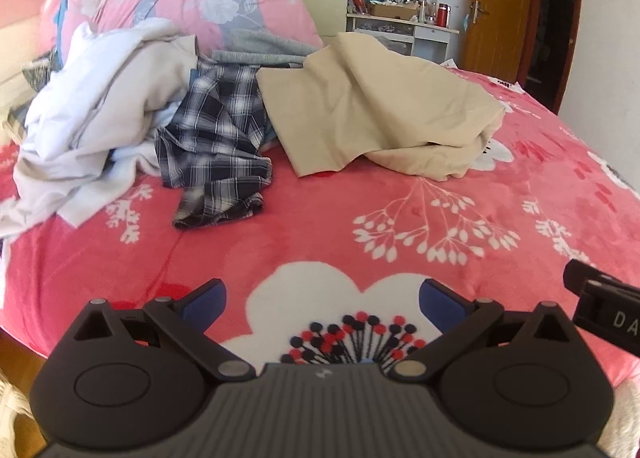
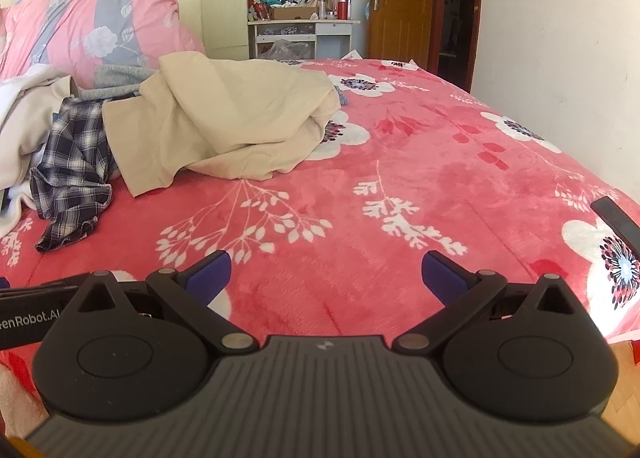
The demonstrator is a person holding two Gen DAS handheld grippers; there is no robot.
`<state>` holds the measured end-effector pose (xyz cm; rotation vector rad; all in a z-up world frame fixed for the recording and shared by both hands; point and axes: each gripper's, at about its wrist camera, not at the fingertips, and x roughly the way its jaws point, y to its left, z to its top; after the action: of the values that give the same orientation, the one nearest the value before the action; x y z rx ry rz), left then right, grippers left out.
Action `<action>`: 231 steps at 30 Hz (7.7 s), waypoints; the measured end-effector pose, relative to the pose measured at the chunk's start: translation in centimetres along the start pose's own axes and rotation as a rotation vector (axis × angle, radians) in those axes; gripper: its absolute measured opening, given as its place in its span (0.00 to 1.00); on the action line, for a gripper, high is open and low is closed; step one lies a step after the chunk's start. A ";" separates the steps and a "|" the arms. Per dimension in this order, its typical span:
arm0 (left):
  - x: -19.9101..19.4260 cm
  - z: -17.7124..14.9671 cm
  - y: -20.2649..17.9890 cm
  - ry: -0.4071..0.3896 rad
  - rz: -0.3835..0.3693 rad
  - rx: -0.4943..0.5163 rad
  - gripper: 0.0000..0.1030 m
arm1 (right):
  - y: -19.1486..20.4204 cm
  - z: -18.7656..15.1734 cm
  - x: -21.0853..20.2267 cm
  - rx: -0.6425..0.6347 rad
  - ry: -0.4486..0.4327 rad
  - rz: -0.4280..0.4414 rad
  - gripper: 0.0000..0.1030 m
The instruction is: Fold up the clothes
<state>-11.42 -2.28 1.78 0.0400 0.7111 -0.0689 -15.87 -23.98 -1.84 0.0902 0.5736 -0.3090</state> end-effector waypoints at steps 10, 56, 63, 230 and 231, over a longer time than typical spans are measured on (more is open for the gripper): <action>0.5 -0.9 -0.8 0.010 0.001 0.047 1.00 | 0.6 -0.2 0.1 -0.011 0.006 0.013 0.99; 16.7 8.7 -6.3 -0.142 -0.171 0.269 1.00 | -5.5 6.9 17.6 0.095 -0.118 0.218 0.99; 25.5 13.2 -12.0 -0.176 -0.073 0.462 1.00 | -8.4 16.1 32.4 0.225 -0.007 0.399 0.99; 12.5 4.5 -21.3 0.253 -0.509 0.825 0.47 | -25.2 -0.3 20.5 0.728 0.314 0.651 0.53; 12.9 4.6 -21.3 0.261 -0.508 0.819 0.40 | -24.7 -0.3 20.5 0.697 0.322 0.640 0.48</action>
<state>-0.32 -24.45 -3.50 0.6623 0.9005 -0.8523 -7.39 -52.74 -13.22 0.9908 0.7009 0.1488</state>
